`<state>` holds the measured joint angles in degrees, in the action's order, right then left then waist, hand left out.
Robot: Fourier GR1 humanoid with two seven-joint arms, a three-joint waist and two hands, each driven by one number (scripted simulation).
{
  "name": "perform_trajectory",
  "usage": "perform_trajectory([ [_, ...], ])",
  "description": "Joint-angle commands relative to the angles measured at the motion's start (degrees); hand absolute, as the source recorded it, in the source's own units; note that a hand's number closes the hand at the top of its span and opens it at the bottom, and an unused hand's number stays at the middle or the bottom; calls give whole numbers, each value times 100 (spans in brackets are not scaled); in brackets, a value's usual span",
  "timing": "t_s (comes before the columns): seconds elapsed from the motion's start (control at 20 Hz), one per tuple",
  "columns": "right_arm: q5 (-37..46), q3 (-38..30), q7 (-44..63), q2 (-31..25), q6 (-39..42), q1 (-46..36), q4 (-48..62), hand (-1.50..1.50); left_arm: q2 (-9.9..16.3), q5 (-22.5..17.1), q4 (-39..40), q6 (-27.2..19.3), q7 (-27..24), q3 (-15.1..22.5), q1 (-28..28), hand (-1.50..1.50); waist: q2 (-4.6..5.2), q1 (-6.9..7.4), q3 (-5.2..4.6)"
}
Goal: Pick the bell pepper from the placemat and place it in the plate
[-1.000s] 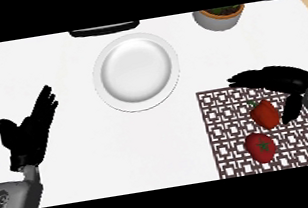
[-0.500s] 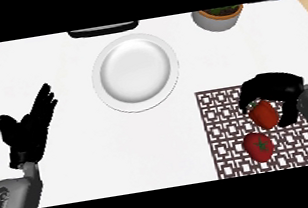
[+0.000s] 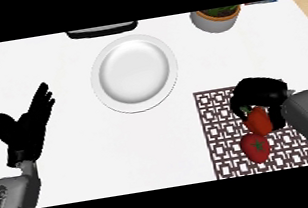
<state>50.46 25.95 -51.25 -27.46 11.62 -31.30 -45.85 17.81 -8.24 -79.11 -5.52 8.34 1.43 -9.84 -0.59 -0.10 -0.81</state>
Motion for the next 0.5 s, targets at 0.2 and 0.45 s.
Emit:
perform_trajectory([
  [0.2,3,377,2715,2669,179,-201,-638,150,-83,-10,46,82,61,106,-129,0,-21,276,63],
  [0.45,-379,576,4311,2721,-921,-397,-1634,150,-230,29,76,89,11,239,-182,0,-33,380,87],
])
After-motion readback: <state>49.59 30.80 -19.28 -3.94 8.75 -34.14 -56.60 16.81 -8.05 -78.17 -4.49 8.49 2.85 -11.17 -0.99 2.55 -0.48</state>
